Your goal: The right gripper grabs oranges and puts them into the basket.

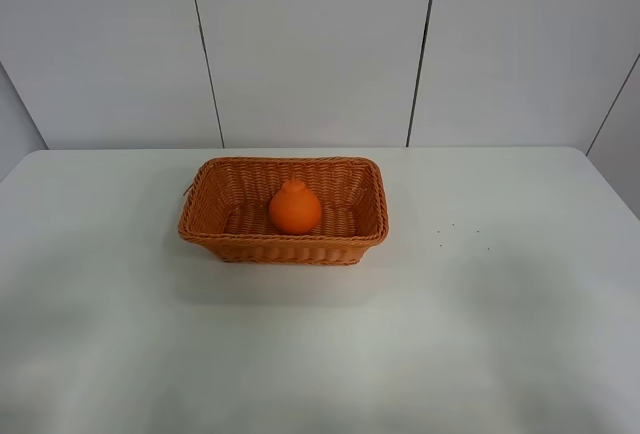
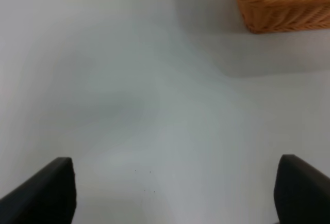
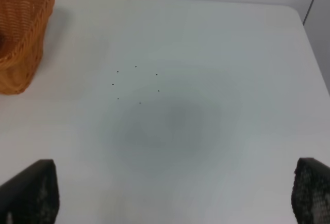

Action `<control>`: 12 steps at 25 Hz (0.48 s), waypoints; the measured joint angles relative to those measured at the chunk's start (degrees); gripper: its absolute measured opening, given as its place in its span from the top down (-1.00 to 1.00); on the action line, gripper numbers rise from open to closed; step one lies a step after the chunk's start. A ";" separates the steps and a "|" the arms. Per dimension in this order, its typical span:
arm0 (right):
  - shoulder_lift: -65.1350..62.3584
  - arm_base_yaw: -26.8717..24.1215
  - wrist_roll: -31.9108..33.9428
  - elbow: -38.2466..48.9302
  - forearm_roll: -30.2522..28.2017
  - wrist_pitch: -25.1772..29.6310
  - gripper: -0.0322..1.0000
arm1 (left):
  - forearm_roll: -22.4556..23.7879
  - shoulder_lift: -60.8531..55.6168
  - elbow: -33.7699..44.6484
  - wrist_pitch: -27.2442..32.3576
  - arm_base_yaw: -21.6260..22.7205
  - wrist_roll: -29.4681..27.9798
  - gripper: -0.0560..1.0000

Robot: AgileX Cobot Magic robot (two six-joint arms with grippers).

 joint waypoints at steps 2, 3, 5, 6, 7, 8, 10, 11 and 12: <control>0.00 0.00 0.00 0.00 0.00 0.00 -0.40 | 0.00 0.00 0.00 0.00 0.00 0.00 -0.78; 0.00 0.00 0.05 0.00 0.00 0.00 -0.40 | 0.00 0.00 0.00 0.00 0.00 0.00 -0.78; 0.00 0.00 0.05 0.00 0.00 -0.05 -0.40 | 0.00 0.00 0.00 0.00 0.00 0.00 -0.78; 0.00 0.00 0.05 0.00 0.00 -0.06 -0.40 | 0.00 0.00 0.00 0.00 0.00 0.00 -0.78; 0.00 0.00 0.05 0.00 0.00 -0.06 -0.40 | 0.00 0.00 0.00 0.00 0.00 0.00 -0.78; 0.00 0.00 0.05 0.00 0.00 -0.06 -0.40 | 0.00 0.00 0.00 0.00 0.00 0.00 -0.78; 0.00 0.00 0.05 0.00 0.00 -0.06 -0.40 | 0.00 0.00 0.00 0.00 0.00 0.00 -0.78; 0.00 0.00 0.05 0.00 0.00 -0.12 -0.40 | 0.00 0.00 0.00 0.00 0.00 0.00 -0.78; 0.00 0.00 0.11 0.00 0.00 -0.11 -0.40 | 0.00 0.00 0.00 0.00 0.00 0.00 -0.78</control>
